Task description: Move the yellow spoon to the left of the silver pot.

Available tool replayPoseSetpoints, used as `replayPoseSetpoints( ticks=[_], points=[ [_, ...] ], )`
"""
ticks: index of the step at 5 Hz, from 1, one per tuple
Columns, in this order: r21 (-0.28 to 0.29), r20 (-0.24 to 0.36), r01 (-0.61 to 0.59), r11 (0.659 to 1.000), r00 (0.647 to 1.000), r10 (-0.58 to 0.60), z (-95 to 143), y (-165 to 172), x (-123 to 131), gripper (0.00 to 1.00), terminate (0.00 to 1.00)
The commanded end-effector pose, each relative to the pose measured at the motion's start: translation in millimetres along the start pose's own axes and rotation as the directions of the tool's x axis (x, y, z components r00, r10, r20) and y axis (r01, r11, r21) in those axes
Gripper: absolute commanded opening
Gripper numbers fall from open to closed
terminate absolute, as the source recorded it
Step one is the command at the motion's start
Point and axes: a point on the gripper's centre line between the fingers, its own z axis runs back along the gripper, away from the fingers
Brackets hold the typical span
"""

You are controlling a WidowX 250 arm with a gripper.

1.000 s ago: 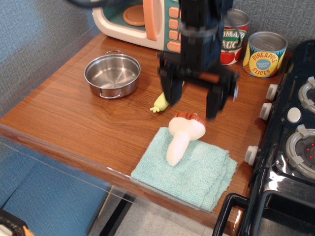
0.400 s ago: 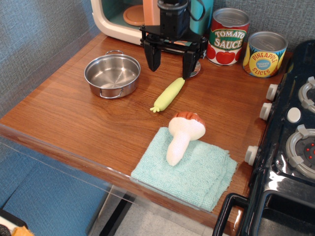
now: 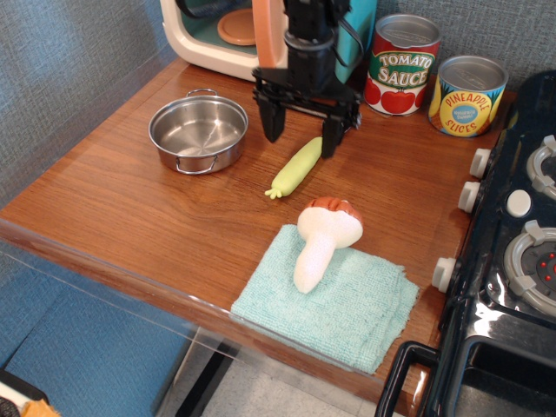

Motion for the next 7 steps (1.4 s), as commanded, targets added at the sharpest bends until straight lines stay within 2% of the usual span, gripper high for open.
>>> replayPoseSetpoints(
  ticks=[1,2,3,4,5,6,7],
  points=[
    [0.017,0.036,-0.006,1.000,0.999,0.005,1,3,2,1.00,0.00],
    [0.007,0.022,-0.027,1.000,0.999,0.026,-9,4,-1,1.00,0.00],
    [0.006,0.002,-0.029,1.000,1.000,0.029,-17,1,-7,0.00,0.00],
    [0.001,-0.011,-0.010,1.000,1.000,0.010,-17,-5,-11,0.00,0.00],
    [-0.013,0.042,0.008,1.000,0.999,-0.008,18,-6,-8,0.00,0.00],
    [-0.063,0.134,0.008,0.998,0.991,0.001,68,10,-14,0.00,0.00],
    [-0.069,0.147,-0.021,0.997,0.989,0.031,97,46,-38,0.00,0.00]
  ],
)
